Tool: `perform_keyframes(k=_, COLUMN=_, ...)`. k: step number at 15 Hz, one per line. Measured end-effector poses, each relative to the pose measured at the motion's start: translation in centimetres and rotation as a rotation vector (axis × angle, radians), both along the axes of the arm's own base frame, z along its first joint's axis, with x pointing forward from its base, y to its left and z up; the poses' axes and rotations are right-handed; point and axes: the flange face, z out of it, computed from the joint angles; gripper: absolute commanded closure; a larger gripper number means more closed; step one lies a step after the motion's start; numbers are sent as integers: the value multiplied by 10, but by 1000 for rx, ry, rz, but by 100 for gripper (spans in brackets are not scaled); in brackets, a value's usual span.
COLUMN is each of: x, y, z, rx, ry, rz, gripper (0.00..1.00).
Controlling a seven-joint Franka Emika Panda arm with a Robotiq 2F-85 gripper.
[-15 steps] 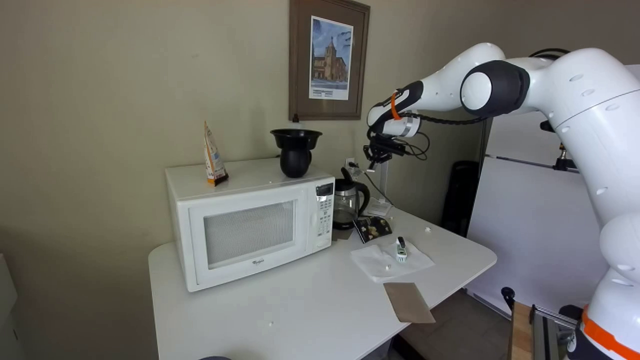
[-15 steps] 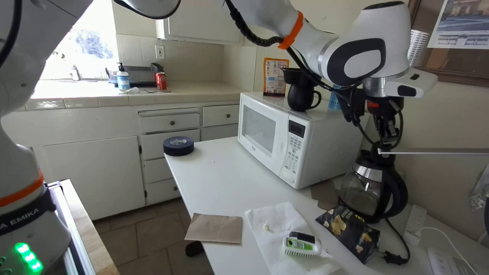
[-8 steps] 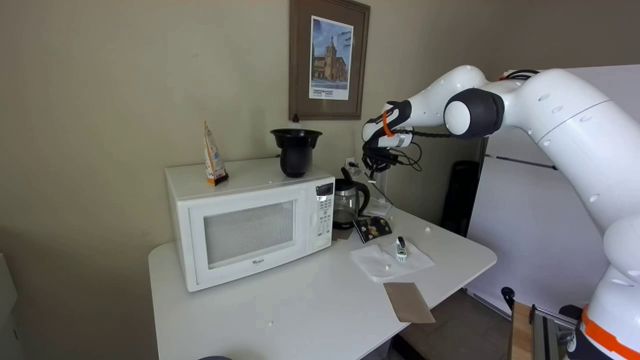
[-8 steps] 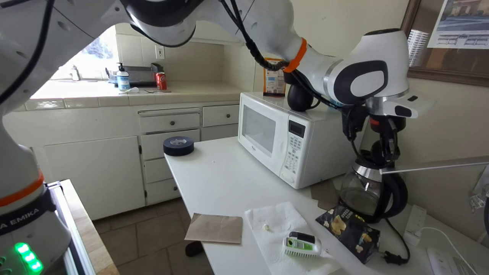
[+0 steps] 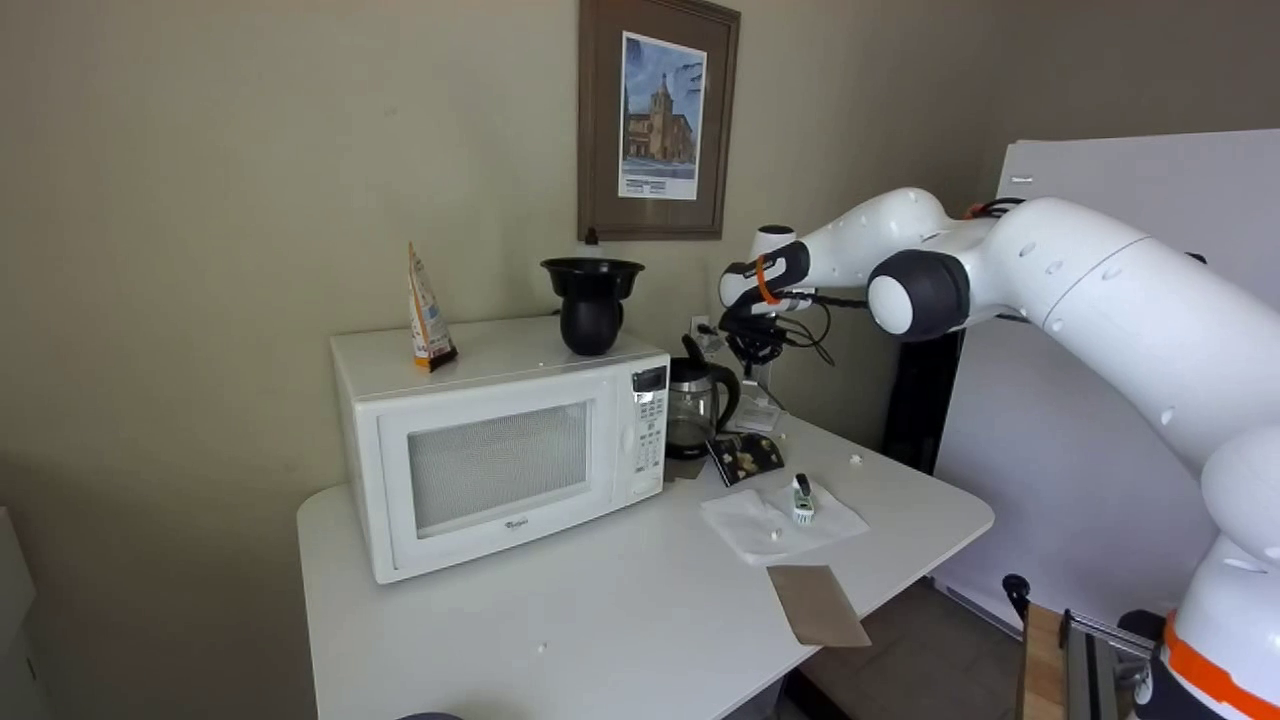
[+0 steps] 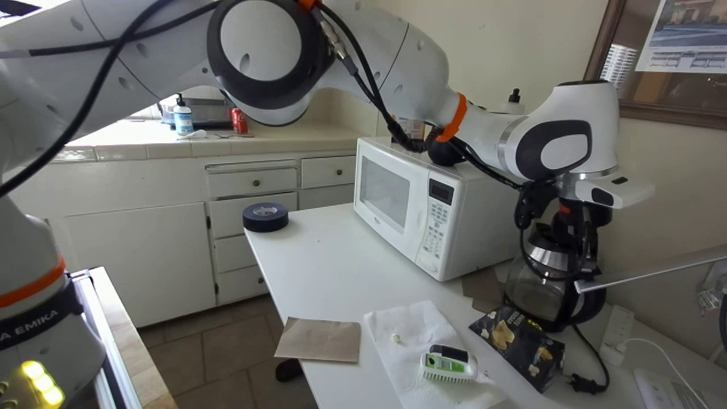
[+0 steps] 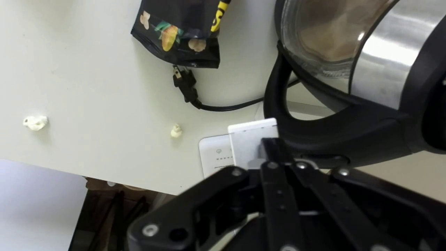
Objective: Push the white object down
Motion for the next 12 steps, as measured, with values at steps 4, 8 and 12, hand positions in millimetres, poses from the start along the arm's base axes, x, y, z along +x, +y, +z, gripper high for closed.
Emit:
perform_keyframes(k=4, x=1, y=-14, z=-12, rx=7, ry=5, rz=-67, gripper=100)
perform_keyframes(k=8, x=-4, y=-27, z=-25, rx=15, ry=10, rz=-109, gripper=100)
perform_keyframes(k=12, x=-10, y=-38, z=-37, rx=12, ry=4, rz=-149, gripper=100)
